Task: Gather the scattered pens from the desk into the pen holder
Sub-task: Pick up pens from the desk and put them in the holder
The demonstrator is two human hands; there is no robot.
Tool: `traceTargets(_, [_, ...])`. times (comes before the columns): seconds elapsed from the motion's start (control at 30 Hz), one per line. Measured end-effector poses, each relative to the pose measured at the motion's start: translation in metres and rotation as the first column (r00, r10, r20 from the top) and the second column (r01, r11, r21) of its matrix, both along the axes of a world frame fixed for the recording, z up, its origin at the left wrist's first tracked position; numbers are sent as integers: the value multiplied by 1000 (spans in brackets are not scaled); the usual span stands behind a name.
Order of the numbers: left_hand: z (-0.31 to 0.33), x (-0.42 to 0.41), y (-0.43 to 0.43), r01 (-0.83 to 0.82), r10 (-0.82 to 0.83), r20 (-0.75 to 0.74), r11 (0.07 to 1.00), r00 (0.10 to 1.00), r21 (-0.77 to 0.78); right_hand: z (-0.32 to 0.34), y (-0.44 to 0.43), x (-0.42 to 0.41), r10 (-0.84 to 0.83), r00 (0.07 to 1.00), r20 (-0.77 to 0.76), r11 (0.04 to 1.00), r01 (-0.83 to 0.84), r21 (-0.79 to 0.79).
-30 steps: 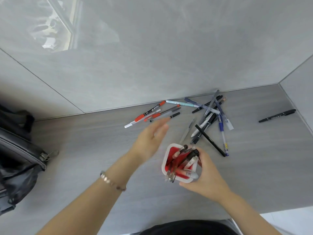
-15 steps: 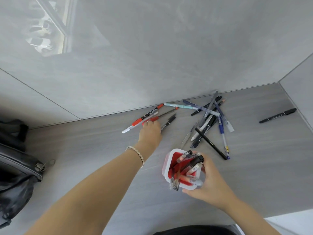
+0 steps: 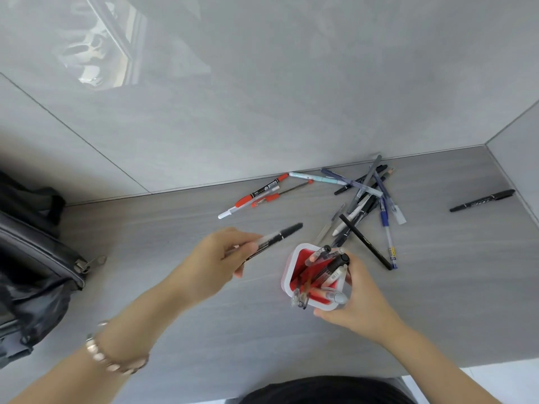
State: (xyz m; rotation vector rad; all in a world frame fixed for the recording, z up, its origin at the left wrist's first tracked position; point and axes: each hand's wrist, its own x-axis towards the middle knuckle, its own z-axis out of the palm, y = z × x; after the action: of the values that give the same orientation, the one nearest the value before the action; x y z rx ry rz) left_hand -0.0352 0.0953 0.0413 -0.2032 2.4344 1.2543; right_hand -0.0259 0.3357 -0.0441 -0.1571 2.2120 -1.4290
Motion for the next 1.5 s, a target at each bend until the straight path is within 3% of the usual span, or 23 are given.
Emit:
traceTargets(0.13, [41, 13, -5, -27, 18, -101, 995, 995, -92, -1, 0, 1, 19, 1000, -9, 1000, -19, -5])
traceTargets(0.27, [45, 12, 16, 78, -134, -191, 959, 972, -274, -1, -1, 1, 18, 999, -30, 1000, -18, 2])
traceTargets(0.4, [18, 5, 60, 275, -359, -90, 832, 929, -482, 0, -1, 2, 12, 999, -33, 1000, -12, -14])
traceTargets(0.5, [0, 4, 80, 242, -344, -165, 862, 924, -445, 0, -2, 3, 10, 1000, -30, 999, -11, -31])
traceTargets(0.63, [-22, 17, 76, 107, -204, -371, 958, 906, -267, 2, -4, 6, -16, 999, -38, 999, 14, -49])
traceTargets(0.77, [-31, 33, 63, 183, -278, -437, 952, 855, -247, 5, -9, 6, -19, 999, -41, 999, 17, -41])
traceTargets(0.87, [-27, 15, 47, 119, -142, -393, 990, 909, -83, 8, -11, 1, -13, 1000, -3, 1000, 13, -25])
traceTargets(0.97, [-44, -20, 18, -141, 128, -315, 990, 940, -18, 18, -11, -7, -39, 999, -24, 999, 39, -27])
traceTargets(1.07, [-81, -55, -14, -323, 288, -203, 932, 936, -164, 28, -7, -16, -82, 995, -53, 997, 82, -12])
traceTargets(1.13, [-101, -73, -30, -350, 327, -126, 896, 936, -274, 32, -4, -22, -118, 992, -48, 993, 118, -3])
traceTargets(1.27, [-122, -103, -34, -178, 165, -69, 853, 984, -491, 30, 3, -29, -147, 989, -34, 989, 148, 29])
traceTargets(1.43, [-132, -109, -30, 134, -159, 35, 669, 987, -731, 29, 5, -32, -129, 992, 1, 990, 128, 61])
traceTargets(1.5, [-130, -100, -31, 137, -146, 44, 726, 988, -674, 29, 2, -33, -126, 992, 3, 990, 125, 66])
